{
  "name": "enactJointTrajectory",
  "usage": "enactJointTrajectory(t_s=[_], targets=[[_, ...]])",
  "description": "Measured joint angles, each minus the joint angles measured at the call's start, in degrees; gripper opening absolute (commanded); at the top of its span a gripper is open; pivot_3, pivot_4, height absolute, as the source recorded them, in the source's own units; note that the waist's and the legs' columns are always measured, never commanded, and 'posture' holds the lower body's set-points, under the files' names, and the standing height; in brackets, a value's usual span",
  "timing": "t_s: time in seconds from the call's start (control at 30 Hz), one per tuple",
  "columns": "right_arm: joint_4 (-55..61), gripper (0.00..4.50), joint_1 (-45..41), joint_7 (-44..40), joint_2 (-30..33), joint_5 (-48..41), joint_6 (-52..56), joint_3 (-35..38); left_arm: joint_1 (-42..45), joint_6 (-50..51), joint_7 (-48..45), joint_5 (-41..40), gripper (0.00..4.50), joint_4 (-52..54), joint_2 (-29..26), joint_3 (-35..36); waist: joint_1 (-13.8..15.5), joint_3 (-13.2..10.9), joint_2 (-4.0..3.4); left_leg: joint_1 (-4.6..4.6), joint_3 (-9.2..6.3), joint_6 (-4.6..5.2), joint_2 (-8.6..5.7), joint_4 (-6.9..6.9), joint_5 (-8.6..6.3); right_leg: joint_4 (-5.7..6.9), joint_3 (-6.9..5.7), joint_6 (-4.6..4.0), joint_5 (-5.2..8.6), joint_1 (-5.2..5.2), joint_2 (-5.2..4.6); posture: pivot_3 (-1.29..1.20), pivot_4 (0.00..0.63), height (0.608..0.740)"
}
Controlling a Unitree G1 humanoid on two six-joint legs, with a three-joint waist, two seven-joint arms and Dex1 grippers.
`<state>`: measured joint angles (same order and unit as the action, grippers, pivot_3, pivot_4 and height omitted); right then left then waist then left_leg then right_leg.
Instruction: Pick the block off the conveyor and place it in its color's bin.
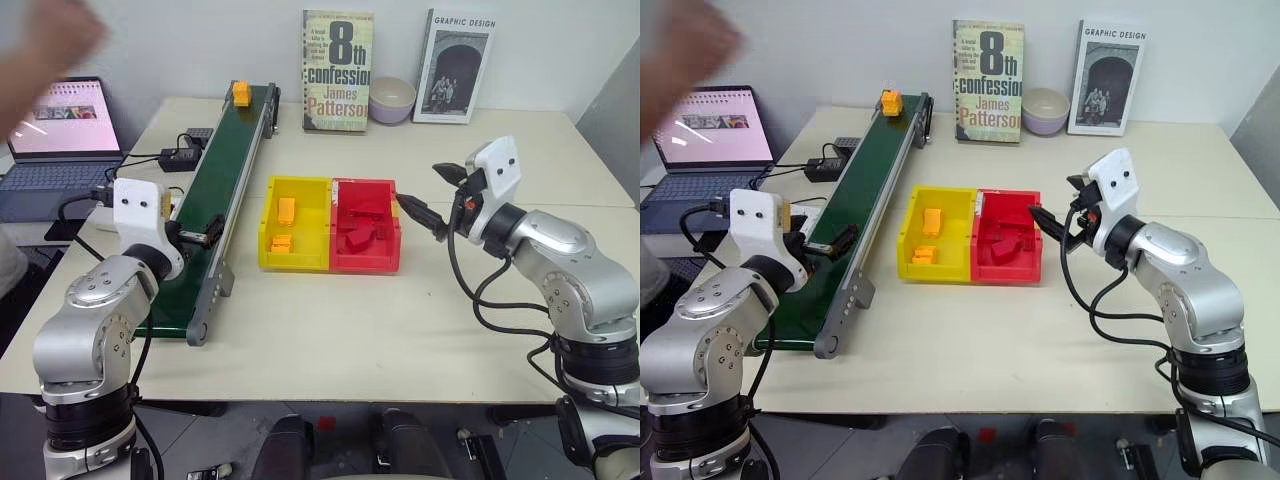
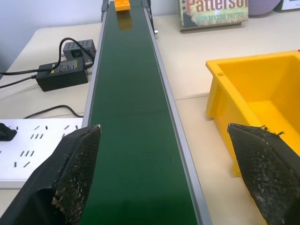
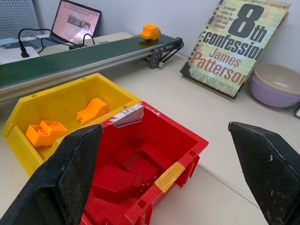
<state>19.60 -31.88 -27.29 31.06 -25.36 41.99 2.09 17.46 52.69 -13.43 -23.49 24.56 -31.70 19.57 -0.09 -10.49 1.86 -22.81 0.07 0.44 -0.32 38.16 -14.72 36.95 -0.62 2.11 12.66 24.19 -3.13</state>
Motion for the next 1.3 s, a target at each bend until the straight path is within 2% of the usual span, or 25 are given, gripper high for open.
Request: enactJointTrajectory(t_s=[0.37,0.6,0.97,1.3], targets=[[0.53,4.50,1.16,-0.47,1.58,-0.68,1.21,1.28,-1.45,1.93,-0.97,-1.35,4.49,2.09,-2.38,1.11,0.00,0.00,0.00,-0.01,-0.01,0.00,0.00,-0.01,0.00,-0.01,0.00,0.00,0.00,0.01,0.00,0.00,0.150,0.740],[-1.65,4.50,-2.14,-5.59,2.72,-2.23,1.01,1.55,1.34,0.42,4.30,-0.32,4.49,2.19,0.45,4.69,-0.03,0.00,-0.01,0.06,0.04,0.00,0.00,0.01,0.00,0.00,-0.02,0.00,0.00,-0.03,0.01,0.00,0.150,0.740],[-3.79,4.50,-8.60,-17.96,1.06,-10.62,1.23,-0.05,0.62,-1.80,7.11,1.03,4.49,0.74,3.52,4.90,-0.01,0.00,0.00,0.01,-0.04,0.00,0.00,-0.01,0.00,-0.01,-0.02,-0.01,0.00,-0.02,-0.02,0.00,0.150,0.740],[-4.59,4.50,-11.85,-20.00,-2.20,-14.18,1.26,-1.13,0.79,-5.06,7.65,2.13,4.49,-3.15,4.13,4.91,-0.01,0.00,0.00,-0.01,-0.07,0.00,0.02,-0.02,0.00,-0.01,-0.02,-0.02,-0.01,0.00,-0.07,0.00,0.150,0.740]])
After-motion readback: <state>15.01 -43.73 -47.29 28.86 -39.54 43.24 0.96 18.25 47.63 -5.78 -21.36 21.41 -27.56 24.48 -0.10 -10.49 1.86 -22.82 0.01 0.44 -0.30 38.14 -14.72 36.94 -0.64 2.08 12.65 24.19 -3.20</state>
